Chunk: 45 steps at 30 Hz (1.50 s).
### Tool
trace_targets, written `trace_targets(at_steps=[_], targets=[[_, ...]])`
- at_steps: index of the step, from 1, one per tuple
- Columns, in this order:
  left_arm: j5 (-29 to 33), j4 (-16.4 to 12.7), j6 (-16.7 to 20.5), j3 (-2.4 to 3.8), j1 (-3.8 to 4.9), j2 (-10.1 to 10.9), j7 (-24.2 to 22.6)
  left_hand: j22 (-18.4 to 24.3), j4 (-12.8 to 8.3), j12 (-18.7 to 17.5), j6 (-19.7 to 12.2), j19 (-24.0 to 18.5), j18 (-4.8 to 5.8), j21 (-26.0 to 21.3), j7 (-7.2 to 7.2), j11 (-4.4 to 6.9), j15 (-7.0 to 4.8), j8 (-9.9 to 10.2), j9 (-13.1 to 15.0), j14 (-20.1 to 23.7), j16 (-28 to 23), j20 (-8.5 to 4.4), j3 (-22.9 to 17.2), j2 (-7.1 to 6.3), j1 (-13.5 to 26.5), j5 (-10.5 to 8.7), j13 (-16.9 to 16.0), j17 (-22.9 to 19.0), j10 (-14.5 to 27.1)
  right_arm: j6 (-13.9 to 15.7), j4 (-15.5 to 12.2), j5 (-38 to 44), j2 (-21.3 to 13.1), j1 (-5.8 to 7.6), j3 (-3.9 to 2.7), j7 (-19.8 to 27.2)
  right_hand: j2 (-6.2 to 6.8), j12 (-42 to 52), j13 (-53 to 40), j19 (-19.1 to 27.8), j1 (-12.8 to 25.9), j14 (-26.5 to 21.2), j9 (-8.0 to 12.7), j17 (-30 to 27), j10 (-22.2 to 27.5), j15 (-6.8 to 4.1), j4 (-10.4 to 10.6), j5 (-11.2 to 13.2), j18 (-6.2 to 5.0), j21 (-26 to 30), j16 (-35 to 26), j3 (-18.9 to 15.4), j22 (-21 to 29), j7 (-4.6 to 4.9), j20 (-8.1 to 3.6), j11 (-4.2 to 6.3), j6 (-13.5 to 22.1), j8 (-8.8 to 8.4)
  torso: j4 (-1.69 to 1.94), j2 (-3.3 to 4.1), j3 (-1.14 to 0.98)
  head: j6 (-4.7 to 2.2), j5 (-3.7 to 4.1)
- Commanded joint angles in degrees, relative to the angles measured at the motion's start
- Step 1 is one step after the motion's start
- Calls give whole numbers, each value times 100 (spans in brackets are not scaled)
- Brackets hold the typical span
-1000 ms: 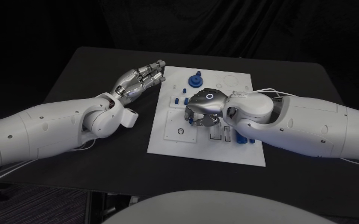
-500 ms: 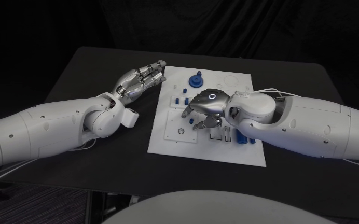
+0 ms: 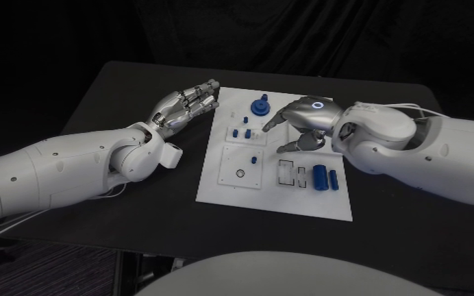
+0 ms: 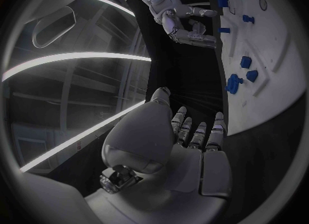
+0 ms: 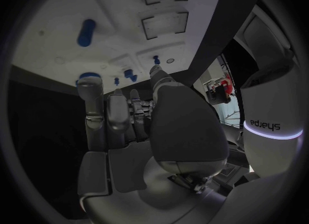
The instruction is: Assemble the parts on the task board
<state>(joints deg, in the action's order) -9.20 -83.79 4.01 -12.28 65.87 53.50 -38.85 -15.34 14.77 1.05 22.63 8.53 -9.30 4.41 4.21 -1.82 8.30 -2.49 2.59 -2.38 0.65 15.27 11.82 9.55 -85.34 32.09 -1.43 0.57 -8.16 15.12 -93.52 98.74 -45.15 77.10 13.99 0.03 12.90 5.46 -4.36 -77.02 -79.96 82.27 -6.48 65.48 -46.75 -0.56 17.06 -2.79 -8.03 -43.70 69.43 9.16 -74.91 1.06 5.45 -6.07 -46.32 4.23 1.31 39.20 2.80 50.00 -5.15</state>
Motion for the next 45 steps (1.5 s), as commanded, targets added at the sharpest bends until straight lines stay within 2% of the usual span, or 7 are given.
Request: trace_targets(at_steps=[1, 6, 11, 14, 20, 29, 45], targets=[[-1, -51, 51, 4, -12, 38, -501, -21, -38, 43, 102, 68, -110, 51, 28, -49, 41, -47, 17, -16, 37, 5, 6, -5, -39, 38, -12, 13, -37, -113, -105, -343, -265, 163, -5, -603, 104, -64, 35, -32, 135, 0, 21, -140, 50, 11, 0, -7, 71, 73, -116, -100, -536, -32, 4, -18, 15, -37, -12, -3, -5, 0, 8], [-1, -148, 264, 4, -12, 95, -604, -131, -40, 70, 381, 233, -115, 146, 60, -87, 42, -101, 43, -120, 78, 6, 33, -53, -33, 122, -37, 32, -231, -410, -171, -382, -774, 337, 1, -869, 239, -62, 47, -59, 458, 30, 48, -175, -2, 15, 9, -12, 66, 94, -141, -232, -524, -13, 5, -28, 3, -24, -2, -10, 4, 0, -21], [-1, -165, 292, 4, -12, 99, -666, -117, -38, 64, 395, 232, -114, 147, 70, -102, 44, -102, 43, -121, 78, 7, 28, -47, -37, 143, -32, 31, -218, -401, -93, -393, -982, 382, 13, -885, 214, 13, 31, -216, 594, 136, 66, -251, -202, -32, 5, -12, 91, -155, -168, -204, -565, 40, -32, -4, -33, -11, 13, 1, 18, 0, 13], [-1, -188, 295, 4, -12, 102, -710, -136, -43, 63, 425, 255, -114, 160, 70, -117, 43, -105, 45, -140, 85, 6, 17, -38, -54, 162, -33, 35, -232, -387, -30, -396, -1023, 377, 16, -857, 178, 42, 28, -277, 638, 215, 78, -244, -321, -63, 5, -9, 84, -127, -143, -188, -547, 32, -64, 23, -48, -9, -4, -2, 23, 0, -25], [-1, -178, 276, 4, -12, 90, -730, -131, -45, 61, 433, 258, -115, 162, 68, -114, 39, -106, 45, -142, 85, 4, 13, -37, -61, 169, -31, 35, -226, -375, 52, -398, -1039, 321, 19, -741, 65, 111, 13, -313, 641, 248, 81, -286, -538, -80, -5, -5, 86, -110, -174, -101, -534, 57, -86, 50, -122, 20, -11, 11, 23, 0, -32], [-1, -162, 251, 4, -12, 72, -732, -101, -54, 47, 357, 242, -112, 154, 43, -114, 40, -85, 32, -127, 78, 3, 13, -49, -75, 178, -21, 31, -179, -423, 252, -399, -900, 200, 19, -489, -352, 235, -19, -361, 214, 312, 56, -172, -976, -126, -138, 6, 105, -204, -61, 191, -559, 210, -125, 127, -375, 113, -10, 23, 8, 0, -36], [-1, -151, 201, 4, -13, 57, -706, -75, -57, 40, 310, 226, -111, 146, 15, -112, 38, -67, 23, -116, 72, -5, 7, -46, -87, 182, -14, 28, -142, -546, 661, -400, -455, -117, 19, -308, -505, 175, 10, -281, -16, 233, 35, -285, -1004, -122, -348, 7, 93, -36, -164, 220, -537, 302, -127, 128, -536, 159, -7, -3, 19, 0, -53]])
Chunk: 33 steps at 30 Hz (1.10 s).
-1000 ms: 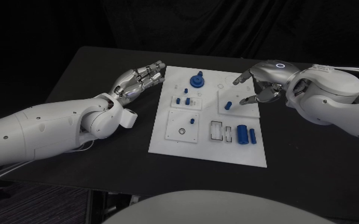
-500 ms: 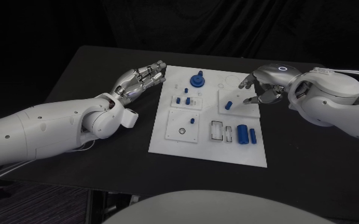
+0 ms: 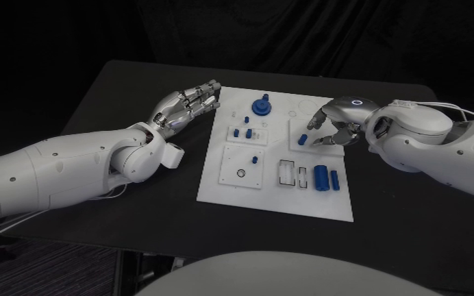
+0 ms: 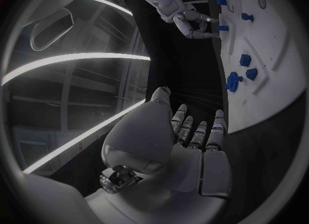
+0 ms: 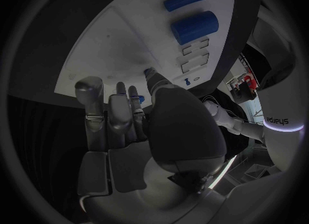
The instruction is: Assemble the parts on the task board
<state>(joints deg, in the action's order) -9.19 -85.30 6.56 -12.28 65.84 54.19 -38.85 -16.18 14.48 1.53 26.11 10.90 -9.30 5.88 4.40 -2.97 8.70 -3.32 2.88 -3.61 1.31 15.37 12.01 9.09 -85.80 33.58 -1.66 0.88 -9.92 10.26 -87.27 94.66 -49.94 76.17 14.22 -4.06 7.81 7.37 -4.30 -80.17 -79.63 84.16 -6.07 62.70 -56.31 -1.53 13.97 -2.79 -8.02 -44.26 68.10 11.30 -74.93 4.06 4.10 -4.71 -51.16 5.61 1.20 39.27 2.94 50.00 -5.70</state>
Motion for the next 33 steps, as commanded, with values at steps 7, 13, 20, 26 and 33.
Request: trace_targets(at_steps=[7, 13, 20, 26, 33], targets=[[-2, 18, -76, 4, -11, -28, -672, 20, -31, -11, -49, -19, -108, -5, 5, -8, 0, 21, -8, 17, 1, -16, -21, 11, -50, 37, 12, -5, 53, -89, 120, 1, 167, -69, -5, 169, -26, 32, -20, 33, -62, 41, -12, 21, -195, -22, -104, 7, 99, -11, -2, -25, -549, 55, 11, 4, -77, 15, 10, -14, 6, 0, 24], [-2, 38, -97, 4, -11, -48, -654, 29, -34, -12, -57, -25, -107, -8, 12, -16, -1, 25, -9, 19, -1, -16, -28, 20, -58, 40, 13, -5, 60, -34, 166, -77, 269, -87, -5, 230, -76, 83, -45, 20, -114, 46, -19, 55, -336, -6, -191, 6, 110, -61, 34, -27, -566, 120, 18, 18, -109, 15, 16, -10, 8, 0, 44], [-2, 54, -120, 4, -13, -61, -623, 32, -36, -11, -56, -27, -106, -9, 17, -23, -1, 26, -9, 21, -2, -15, -35, 28, -65, 43, 13, -5, 61, -41, 213, -106, 368, -103, -5, 269, -160, 124, -60, -2, -223, 59, -35, 119, -462, 11, -319, 6, 125, -145, 98, 10, -590, 183, 31, 32, -184, 35, -4, -15, 8, 0, 29], [-2, 83, -134, 4, -16, -73, -605, 47, -46, -9, -15, -36, -105, -13, 55, -46, -1, 20, -3, 26, -5, -12, -54, 46, -83, 54, 12, -6, 61, -59, 231, -112, 436, -120, -6, 300, -233, 175, -72, -31, -302, 71, -61, 178, -650, 42, -411, 6, 146, -267, 160, 61, -620, 217, 51, 59, -305, 78, -5, -18, 4, 0, 23], [-2, 102, -145, 4, -28, -90, -595, 53, -51, -10, -4, -38, -105, -14, 73, -56, -1, 17, -1, 28, -7, -11, -61, 52, -91, 58, 13, -6, 69, -49, 233, -113, 471, -128, -6, 316, -286, 173, -55, -43, -399, 74, -139, 211, -815, 47, -512, 5, 150, -330, 203, 142, -634, 206, 62, 83, -618, 215, 4, -16, 3, 0, 25]])
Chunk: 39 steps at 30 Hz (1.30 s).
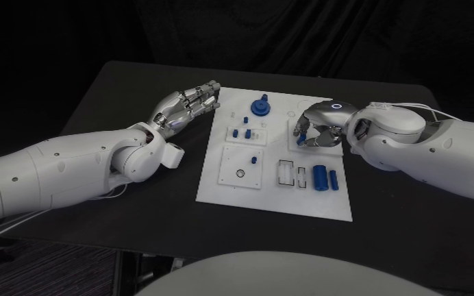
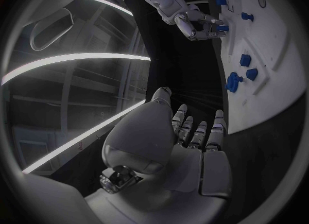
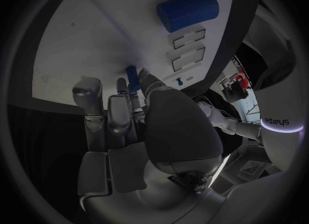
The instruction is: Assemble the parts on the task board
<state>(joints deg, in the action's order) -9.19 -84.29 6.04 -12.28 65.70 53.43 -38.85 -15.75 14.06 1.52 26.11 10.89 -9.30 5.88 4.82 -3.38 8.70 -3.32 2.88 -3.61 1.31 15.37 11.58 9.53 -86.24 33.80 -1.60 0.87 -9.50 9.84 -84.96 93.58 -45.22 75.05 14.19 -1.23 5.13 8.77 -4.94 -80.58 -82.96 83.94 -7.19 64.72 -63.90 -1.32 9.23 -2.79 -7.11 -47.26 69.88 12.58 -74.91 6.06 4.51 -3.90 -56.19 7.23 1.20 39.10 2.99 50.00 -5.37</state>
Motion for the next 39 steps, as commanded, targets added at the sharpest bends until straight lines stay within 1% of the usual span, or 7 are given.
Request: trace_targets(at_steps=[1, 5, 12, 24, 27, 34, 39], targets=[[-2, 3, -95, 4, -17, -16, -593, 12, -12, -8, -1, -40, -105, -15, 35, -20, 0, 17, -1, 28, -7, -10, -23, 11, -51, 38, 7, -5, 22, 0, -2, -5, -2, -17, -3, 33, -28, 34, 12, -5, -89, 96, -41, 16, -90, 18, -57, 5, 59, -45, 31, 33, -639, 4, 18, 12, -165, 74, 4, 2, -1, 0, -11], [-2, 5, -95, 4, -35, -16, -584, 17, -17, -8, 2, -42, -105, -16, 41, -27, 0, 16, 0, 29, -8, -9, -28, 14, -58, 44, 7, -6, 26, 42, -17, -5, -15, -18, -3, 34, -41, 30, 24, -8, -137, 94, -82, 15, -190, 9, -108, 5, 59, -66, 36, 79, -642, -9, 12, 34, -306, 132, -4, 3, 2, 0, -36], [-2, -7, -98, 4, -78, -3, -567, 17, -20, -8, 5, -42, -105, -16, 46, -31, 0, 16, 0, 29, -8, -8, -31, 15, -63, 48, 8, -5, 28, 276, -89, -5, -63, -18, -4, 38, -83, 81, 20, -12, -282, 94, -169, 23, -495, -20, -249, 4, 60, -109, 52, 193, -649, -3, -6, 98, -556, 235, 1, 10, 2, 0, -51], [-2, -28, -109, 4, -107, 4, -549, 30, -34, -7, 88, -45, -106, -17, 99, -70, -1, 0, 10, 30, -9, -3, -48, 23, -78, 59, 7, -5, 27, 598, -322, -4, -196, 11, -5, 21, -93, 105, 12, -17, -361, 93, -239, 23, -709, -61, -361, 4, 67, -177, 57, 260, -661, -3, -41, 145, -731, 294, -4, 8, -2, 0, -65], [-2, -33, -106, 4, -110, 8, -549, 30, -34, -7, 88, -45, -106, -17, 99, -70, -1, 0, 10, 30, -9, -3, -48, 23, -78, 59, 7, -5, 27, 693, -426, -4, -254, 63, -6, 7, -93, 102, 12, -16, -374, 94, -248, 33, -726, -62, -380, 4, 69, -186, 65, 271, -663, 1, -45, 145, -756, 299, -9, 1, -3, 0, -80], [-2, -42, -90, 4, -114, 19, -555, 34, -35, -7, 92, -47, -106, -18, 104, -74, -1, -1, 11, 32, -10, -3, -49, 23, -79, 59, 7, -6, 29, 899, -729, -4, -410, 286, -6, -23, -94, 99, 13, -21, -386, 97, -256, 40, -742, -63, -396, 4, 73, -213, 72, 281, -668, 2, -47, 147, -777, 303, -7, 3, 0, 0, -89], [-2, -43, -81, 4, -114, 25, -554, 49, -36, -8, 93, -57, -106, -23, 106, -75, -3, -1, 11, 35, -12, -4, -49, 22, -79, 60, 7, -7, 30, 944, -1084, -4, -522, 451, -6, -54, -92, 98, 13, -24, -389, 99, -257, 45, -746, -64, -401, 4, 75, -225, 76, 283, -670, 1, -48, 148, -781, 303, -8, 6, 3, 0, -108]])
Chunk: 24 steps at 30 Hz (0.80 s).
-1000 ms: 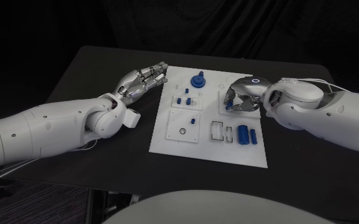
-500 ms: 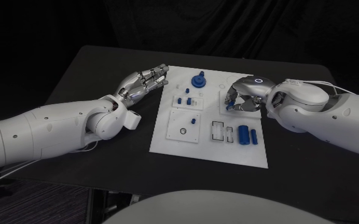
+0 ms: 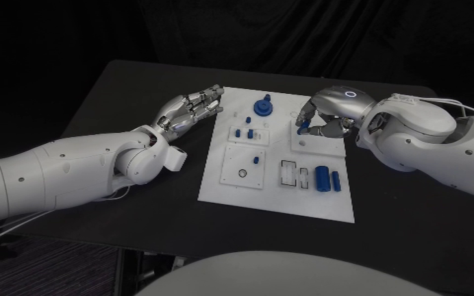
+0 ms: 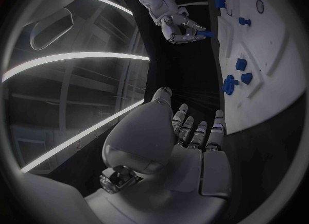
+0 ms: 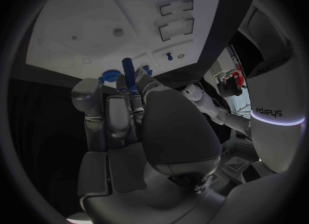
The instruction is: Assemble the parts on the task board
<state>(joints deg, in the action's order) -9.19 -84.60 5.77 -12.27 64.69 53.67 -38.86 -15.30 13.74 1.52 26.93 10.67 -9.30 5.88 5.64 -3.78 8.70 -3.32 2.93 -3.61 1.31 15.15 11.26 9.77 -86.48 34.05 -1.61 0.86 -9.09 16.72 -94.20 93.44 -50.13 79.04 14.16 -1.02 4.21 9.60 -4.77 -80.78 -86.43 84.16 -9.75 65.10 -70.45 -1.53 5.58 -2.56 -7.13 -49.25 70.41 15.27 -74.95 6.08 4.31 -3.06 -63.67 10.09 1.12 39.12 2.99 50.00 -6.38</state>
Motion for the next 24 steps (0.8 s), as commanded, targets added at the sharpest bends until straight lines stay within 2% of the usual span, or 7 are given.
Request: trace_targets(at_steps=[1, 7, 11, 15, 19, 24], targets=[[-2, -9, -53, 4, -13, -2, -553, 5, -5, -7, 11, -35, -107, -23, 24, -35, -3, -1, 6, 35, -12, 18, -17, -2, -56, 35, 8, -6, -11, 249, -226, 9, -39, 70, -3, -78, 5, 14, -4, -6, -48, 78, -3, 8, -94, -44, -44, -19, 79, -38, 24, 16, -669, -3, -29, 65, -39, 17, 2, 6, 4, 0, -3], [-2, 12, -64, 4, -13, -32, -552, 12, -5, -8, -9, -41, -107, -26, 25, -37, -6, 2, 3, 38, -13, 16, -18, -2, -56, 36, 9, -6, -2, 24, -558, 9, 90, 117, -2, -54, 21, 5, -1, -7, -60, 73, -2, -15, -108, -44, -67, -19, 81, -53, 7, 24, -672, 3, -31, 65, -24, -3, 14, 9, 12, 0, 6], [-2, 20, -69, 4, -13, -47, -551, 19, -6, -9, -7, -47, -107, -29, 27, -39, -9, 3, 3, 41, -14, 15, -20, 0, -57, 37, 10, -7, 1, -72, -633, 49, 349, 62, -2, 15, 19, -1, -1, 0, -79, 70, -2, -18, -120, -46, -88, -19, 80, -39, 4, 39, -669, 6, -33, 67, -15, -18, 11, 11, 10, 0, -6], [-2, 0, -64, 5, -13, -24, -550, 19, -6, -9, -7, -47, -107, -29, 27, -39, -9, 3, 3, 41, -14, 15, -20, 0, -57, 37, 10, -7, 1, -74, -595, 150, 606, -40, -2, 100, 20, -5, 0, 4, -90, 70, -2, -16, -124, -46, -101, -19, 78, -31, 6, 46, -667, 8, -34, 67, -13, -24, 14, 15, 10, 0, 9], [-2, -17, -57, 5, -13, 8, -546, 19, -6, -9, -7, -47, -107, -29, 27, -39, -9, 3, 3, 41, -14, 15, -20, 0, -57, 37, 10, -7, 1, -99, -470, 264, 874, -184, -2, 189, 24, -12, 0, -3, -107, 77, -3, 18, -130, -47, -124, -19, 85, -72, 34, 58, -676, 10, -36, 68, -13, -33, 22, 22, 3, 0, -6], [-2, -29, -58, 5, -13, 21, -537, 21, -8, -9, -7, -50, -107, -31, 29, -42, -14, 4, 3, 40, -14, 11, -25, 4, -59, 39, 9, -7, -2, -148, -253, 399, 1170, -399, -2, 276, 27, -14, 1, -5, -108, 77, -3, 18, -130, -47, -129, -19, 87, -83, 34, 59, -678, 11, -36, 66, -11, -37, 24, 10, 3, 0, -11]])
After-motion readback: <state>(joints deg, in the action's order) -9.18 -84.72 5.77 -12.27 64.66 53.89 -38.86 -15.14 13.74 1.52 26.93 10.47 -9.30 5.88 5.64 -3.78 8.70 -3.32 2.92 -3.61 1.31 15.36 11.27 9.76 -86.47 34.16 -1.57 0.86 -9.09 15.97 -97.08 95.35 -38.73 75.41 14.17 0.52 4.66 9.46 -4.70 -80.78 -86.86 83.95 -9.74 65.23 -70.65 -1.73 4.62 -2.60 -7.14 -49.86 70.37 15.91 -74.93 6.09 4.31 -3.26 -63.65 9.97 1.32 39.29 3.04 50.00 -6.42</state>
